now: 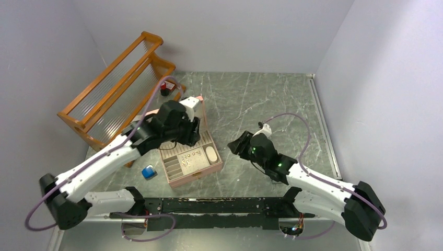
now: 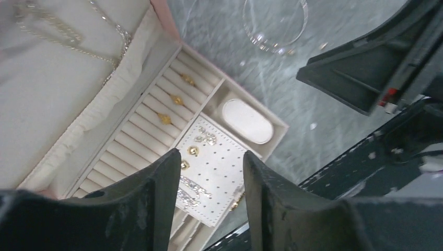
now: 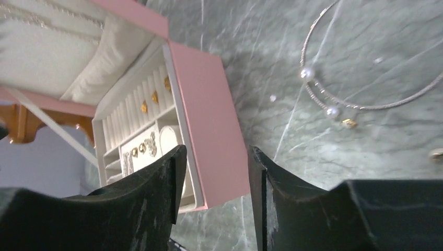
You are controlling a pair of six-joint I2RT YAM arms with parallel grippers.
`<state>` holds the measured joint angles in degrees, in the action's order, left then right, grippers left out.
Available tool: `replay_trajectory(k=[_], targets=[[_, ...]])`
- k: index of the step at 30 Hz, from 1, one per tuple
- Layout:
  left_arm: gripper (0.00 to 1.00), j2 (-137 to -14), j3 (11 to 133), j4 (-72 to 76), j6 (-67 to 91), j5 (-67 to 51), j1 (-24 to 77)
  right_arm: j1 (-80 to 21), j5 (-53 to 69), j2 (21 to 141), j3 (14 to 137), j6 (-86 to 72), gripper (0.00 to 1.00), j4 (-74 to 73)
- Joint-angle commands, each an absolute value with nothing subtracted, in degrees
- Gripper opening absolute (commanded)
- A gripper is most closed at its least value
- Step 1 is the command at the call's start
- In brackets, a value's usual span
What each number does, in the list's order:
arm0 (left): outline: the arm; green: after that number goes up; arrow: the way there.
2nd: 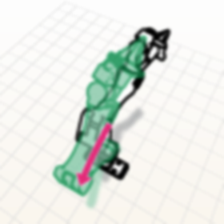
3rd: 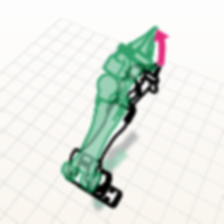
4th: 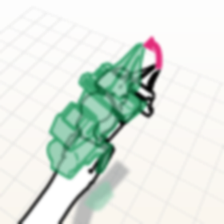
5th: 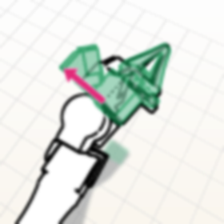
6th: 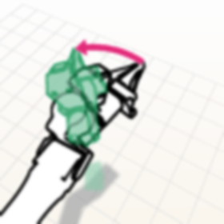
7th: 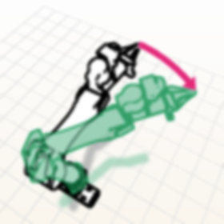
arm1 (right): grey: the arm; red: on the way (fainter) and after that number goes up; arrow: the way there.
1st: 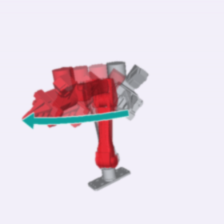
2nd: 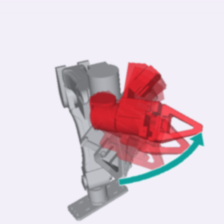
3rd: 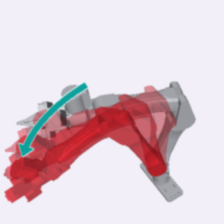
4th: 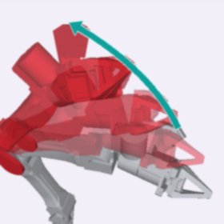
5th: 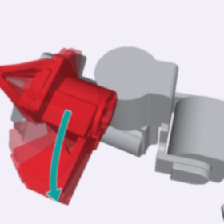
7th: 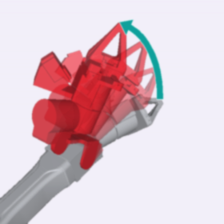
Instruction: Organize the mixed jewelry
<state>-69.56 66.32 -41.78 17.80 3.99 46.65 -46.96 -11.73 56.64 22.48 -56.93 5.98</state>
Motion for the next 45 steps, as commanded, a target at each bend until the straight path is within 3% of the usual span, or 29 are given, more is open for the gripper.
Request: replay_trajectory(k=[1,9,11,20,33,45], targets=[[0.57,-60.9,62.4,-32.9,20.6,4.0,46.9,-46.7,-24.3,54.5,30.4,-50.9,0.52,-16.2],[0.88,-51.2,56.7,-26.8,25.3,-1.1,46.9,-44.5,-32.6,58.1,39.5,-51.9,0.61,-39.5],[0.9,-49.3,55.3,-25.2,25.8,-2.5,46.9,-43.8,-32.1,58.3,39.1,-51.6,0.63,-40.4],[0.79,-47.4,50.6,-16.9,28.2,-8.0,46.9,-37.3,-22.6,62.2,35.8,-47.6,0.62,-33.1],[0.76,-49.8,42.8,-1.8,30.5,-11.1,46.9,-33.3,-17.8,71.4,37.1,-45.4,0.57,-28.9],[0.74,-54.2,43.3,-0.4,30.6,-12.8,46.9,-33.2,-18.4,75.4,37.5,-42.4,0.39,-25.7]])
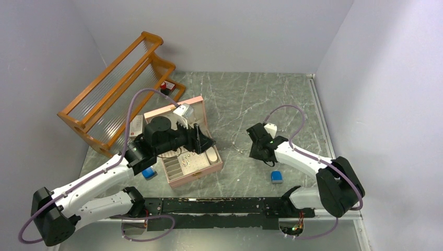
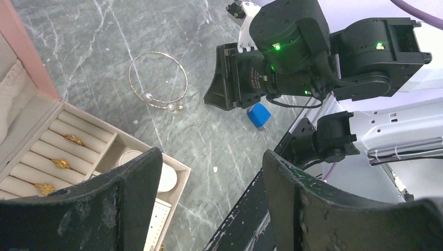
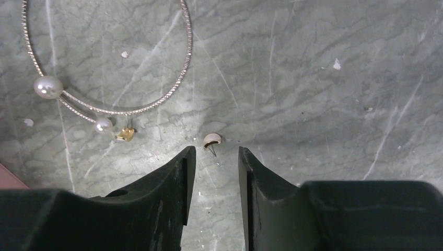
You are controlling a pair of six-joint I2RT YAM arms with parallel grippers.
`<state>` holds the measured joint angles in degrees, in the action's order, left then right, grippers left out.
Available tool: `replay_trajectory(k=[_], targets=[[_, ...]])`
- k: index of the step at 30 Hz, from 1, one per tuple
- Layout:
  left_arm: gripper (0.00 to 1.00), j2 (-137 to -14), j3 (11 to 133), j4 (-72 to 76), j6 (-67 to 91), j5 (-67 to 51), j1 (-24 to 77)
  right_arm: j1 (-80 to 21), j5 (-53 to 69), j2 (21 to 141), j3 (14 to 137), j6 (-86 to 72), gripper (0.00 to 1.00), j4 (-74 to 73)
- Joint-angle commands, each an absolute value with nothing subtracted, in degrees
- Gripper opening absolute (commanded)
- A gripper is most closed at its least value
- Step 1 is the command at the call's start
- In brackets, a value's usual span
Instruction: Organize the mixed jewelry
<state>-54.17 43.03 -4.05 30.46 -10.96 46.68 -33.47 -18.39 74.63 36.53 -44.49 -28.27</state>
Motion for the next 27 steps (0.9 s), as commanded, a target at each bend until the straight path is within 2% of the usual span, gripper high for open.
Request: replay_trajectory(k=[1,7,21,27], targets=[[0.74,-54.4,43.4,-0.5,30.6,-12.8,46.9,-33.2,-18.0,75.9,37.6,-41.9,0.37,-25.5],[0.74,-54.6,43.2,-0.6,30.8,-12.7,46.9,-33.1,-18.2,77.5,38.1,-40.9,0.32,-25.6],[0.69,-54.4,43.5,-1.9,30.5,-12.7,46.9,-33.2,-15.4,79.1,38.1,-34.4,0.11,-20.2],[0.68,-54.7,43.5,-1.6,30.8,-13.2,46.9,-33.2,-11.0,79.0,38.1,-31.3,0.1,-19.0]])
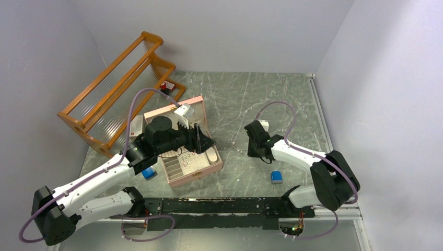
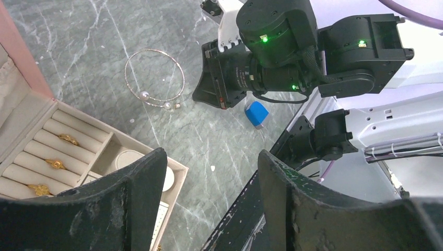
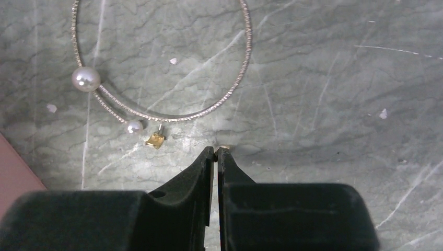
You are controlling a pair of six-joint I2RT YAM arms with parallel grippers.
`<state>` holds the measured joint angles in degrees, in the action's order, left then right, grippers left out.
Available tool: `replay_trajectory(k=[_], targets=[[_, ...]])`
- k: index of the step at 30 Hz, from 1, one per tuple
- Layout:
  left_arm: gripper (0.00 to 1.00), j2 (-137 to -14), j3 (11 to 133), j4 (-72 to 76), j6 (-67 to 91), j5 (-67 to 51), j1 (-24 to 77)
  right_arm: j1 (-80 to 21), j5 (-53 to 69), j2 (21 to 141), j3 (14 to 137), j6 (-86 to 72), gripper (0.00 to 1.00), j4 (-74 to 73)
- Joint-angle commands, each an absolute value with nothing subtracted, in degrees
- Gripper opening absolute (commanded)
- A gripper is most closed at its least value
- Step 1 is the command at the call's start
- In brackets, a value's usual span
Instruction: Organize the mixed jewelry
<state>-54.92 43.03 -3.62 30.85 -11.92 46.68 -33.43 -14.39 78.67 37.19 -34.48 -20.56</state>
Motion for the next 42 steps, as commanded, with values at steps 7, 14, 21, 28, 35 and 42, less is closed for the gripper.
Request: replay_trajectory(k=[7,14,21,28,35,42], targets=[[0.68,-56.0,43.7,-0.8,31.1,-13.8,46.9,-33.2,-9.2,78.2,38.1,-31.7,0.28,-20.1],[0.68,-56.6,43.7,-0.5,31.4,-14.2,46.9,-33.2,-8.0,76.3,37.1,-31.9,0.38,-21.3],[0.68,-57.0,43.5,-0.4,31.5,-14.4,46.9,-33.2,-9.2,76.7,36.4,-31.9,0.37,-21.5],[0.68,-57.2,43.9,-0.8,31.5,-14.3,46.9,-33.2,-12.4,78.7,38.6,-34.0,0.32,-20.5],[0.68,-56.9,43.7,-1.1,31.5,-14.1,46.9,-33.2,-14.2,80.9,39.1,-36.0,0.25,-20.5],[0.68,-57.0,43.8,-1.1,31.6,-14.2,46.9,-33.3,-13.7,80.8,38.9,-36.2,0.18,-19.8]])
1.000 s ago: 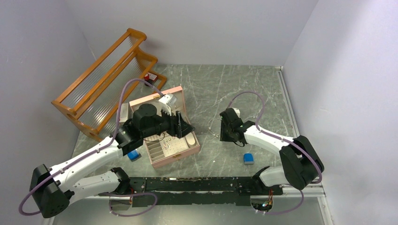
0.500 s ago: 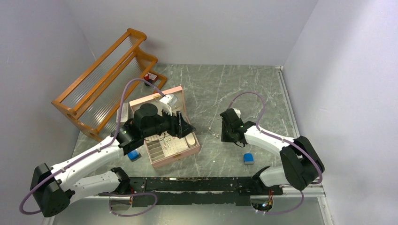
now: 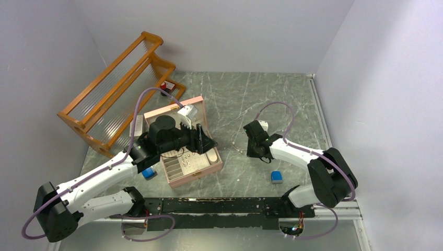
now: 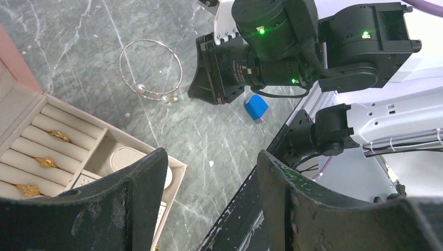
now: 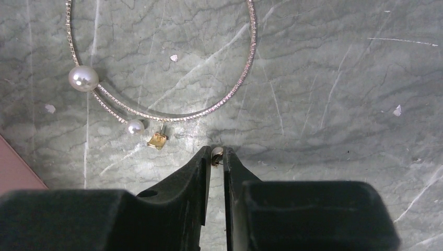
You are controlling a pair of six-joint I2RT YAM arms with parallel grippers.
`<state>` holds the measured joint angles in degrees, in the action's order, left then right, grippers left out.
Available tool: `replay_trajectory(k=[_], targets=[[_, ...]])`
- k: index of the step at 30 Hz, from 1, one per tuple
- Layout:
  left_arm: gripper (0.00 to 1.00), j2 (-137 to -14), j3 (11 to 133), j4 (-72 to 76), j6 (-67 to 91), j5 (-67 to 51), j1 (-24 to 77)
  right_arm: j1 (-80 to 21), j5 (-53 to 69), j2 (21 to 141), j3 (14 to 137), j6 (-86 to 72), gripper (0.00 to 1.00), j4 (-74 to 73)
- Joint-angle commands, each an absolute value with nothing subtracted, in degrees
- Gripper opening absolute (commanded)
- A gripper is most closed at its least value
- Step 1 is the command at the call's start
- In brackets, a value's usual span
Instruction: Organize the mixed jewelry
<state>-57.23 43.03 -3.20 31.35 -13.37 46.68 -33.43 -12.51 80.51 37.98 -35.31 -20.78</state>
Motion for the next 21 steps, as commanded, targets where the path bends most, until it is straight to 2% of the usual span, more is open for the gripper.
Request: replay_trajectory(k=[1,5,13,21], targets=[[0.68,-57.0,43.8,-1.1,31.7,-14.2,46.9,-33.2,-13.5,80.8,38.7,-36.3,0.16,-19.7],[0.68,-56.9,43.8,-1.1,32.1,-14.3,46.9,-33.2,-13.2,80.3,38.4,-37.4,0.09,-19.2],[0.68,-56.8,44.2,-0.5,35.2,-15.6,46.9,-33.2,-10.2,72.5,36.5,-43.5,0.07,-15.6],[0.77,-56.9,44.4,6.0,38.7,-16.3,46.9,-33.2,-3.2,58.6,35.0,-60.8,0.06,-8.5]])
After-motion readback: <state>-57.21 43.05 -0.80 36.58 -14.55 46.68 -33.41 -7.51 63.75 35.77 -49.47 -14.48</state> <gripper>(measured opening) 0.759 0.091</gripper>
